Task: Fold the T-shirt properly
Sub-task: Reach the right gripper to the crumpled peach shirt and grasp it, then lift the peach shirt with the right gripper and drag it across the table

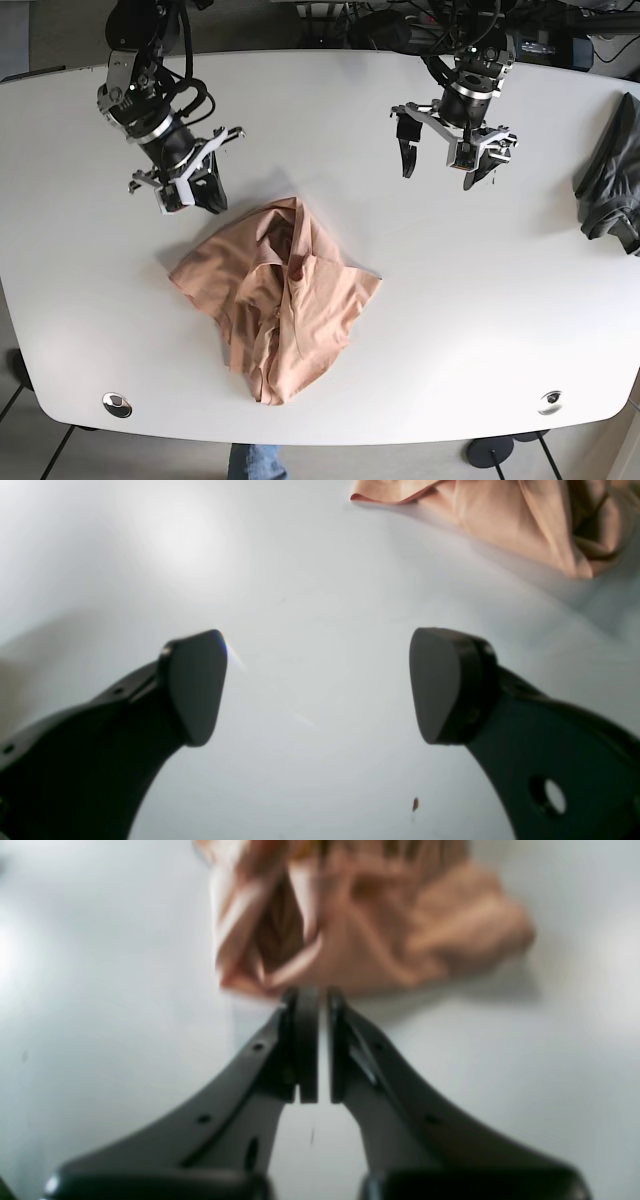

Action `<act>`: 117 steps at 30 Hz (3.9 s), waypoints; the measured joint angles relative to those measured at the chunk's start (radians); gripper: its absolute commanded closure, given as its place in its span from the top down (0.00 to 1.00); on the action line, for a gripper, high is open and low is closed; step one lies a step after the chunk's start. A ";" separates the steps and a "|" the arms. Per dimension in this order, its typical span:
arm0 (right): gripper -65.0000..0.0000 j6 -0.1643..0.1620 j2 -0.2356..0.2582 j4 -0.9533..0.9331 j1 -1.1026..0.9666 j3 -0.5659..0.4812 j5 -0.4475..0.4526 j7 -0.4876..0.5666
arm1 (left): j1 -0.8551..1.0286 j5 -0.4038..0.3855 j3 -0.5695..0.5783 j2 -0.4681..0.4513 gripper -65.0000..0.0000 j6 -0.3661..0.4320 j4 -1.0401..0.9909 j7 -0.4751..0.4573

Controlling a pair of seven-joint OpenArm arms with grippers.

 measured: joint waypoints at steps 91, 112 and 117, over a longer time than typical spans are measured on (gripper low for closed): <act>0.03 -0.105 0.027 -0.747 0.470 -0.206 0.006 0.045 | -0.102 0.000 0.003 0.002 0.84 -0.001 0.010 0.179; 0.80 -0.102 -0.056 -0.149 0.063 -0.202 0.003 -0.157 | -0.126 0.000 0.040 0.002 0.84 -0.002 0.010 0.179; 0.90 -0.106 -0.058 -0.188 0.197 -0.066 0.006 -0.146 | -0.125 0.000 0.039 0.002 0.84 -0.001 0.010 0.179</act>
